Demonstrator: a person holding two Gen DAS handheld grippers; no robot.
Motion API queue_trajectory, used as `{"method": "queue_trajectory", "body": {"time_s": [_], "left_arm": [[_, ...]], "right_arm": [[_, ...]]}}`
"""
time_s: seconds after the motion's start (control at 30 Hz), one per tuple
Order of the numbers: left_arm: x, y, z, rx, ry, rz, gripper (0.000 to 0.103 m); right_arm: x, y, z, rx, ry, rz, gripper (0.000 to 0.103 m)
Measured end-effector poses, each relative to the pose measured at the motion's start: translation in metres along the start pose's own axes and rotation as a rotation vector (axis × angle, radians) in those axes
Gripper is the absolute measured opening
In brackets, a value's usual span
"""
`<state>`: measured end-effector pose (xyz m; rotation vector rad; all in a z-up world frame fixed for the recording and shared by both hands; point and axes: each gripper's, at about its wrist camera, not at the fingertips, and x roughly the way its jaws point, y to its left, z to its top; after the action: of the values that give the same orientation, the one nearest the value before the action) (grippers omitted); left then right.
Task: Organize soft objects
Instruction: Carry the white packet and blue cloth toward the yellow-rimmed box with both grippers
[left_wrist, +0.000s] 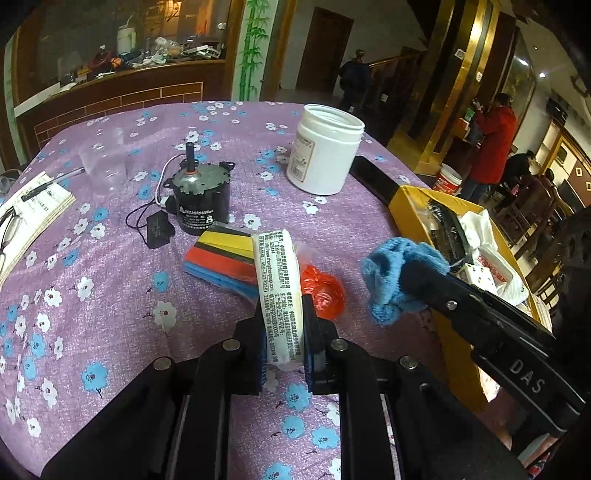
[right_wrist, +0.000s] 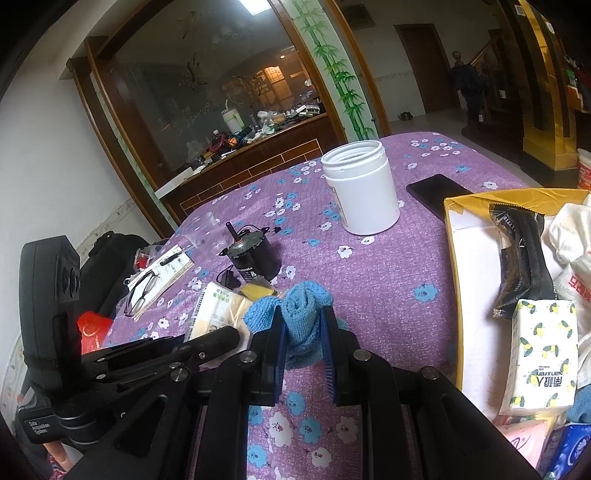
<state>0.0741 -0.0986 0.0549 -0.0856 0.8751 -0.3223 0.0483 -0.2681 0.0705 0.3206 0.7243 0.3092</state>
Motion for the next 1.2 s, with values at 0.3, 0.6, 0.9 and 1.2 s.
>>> {"method": "queue_trajectory", "body": {"time_s": [0.3,0.6,0.9,1.2], "left_arm": [[-0.009,-0.008,-0.002,0.035,-0.032,-0.018,0.012],[-0.016,-0.015,-0.004,0.055,-0.053,-0.038,0.012],[-0.017,-0.039,-0.007,0.087,-0.006,-0.089,0.012],[-0.03,-0.111,-0.002,0.161,0.031,-0.192,0.012]], "right_arm": [[0.0,-0.002,0.001,0.01,-0.011,-0.036,0.018],[-0.017,-0.007,0.0,0.067,-0.022,-0.043,0.018],[-0.062,-0.028,-0.008,0.13,-0.049,-0.044,0.018],[-0.117,-0.058,-0.002,0.175,-0.154,-0.093,0.018]]}}
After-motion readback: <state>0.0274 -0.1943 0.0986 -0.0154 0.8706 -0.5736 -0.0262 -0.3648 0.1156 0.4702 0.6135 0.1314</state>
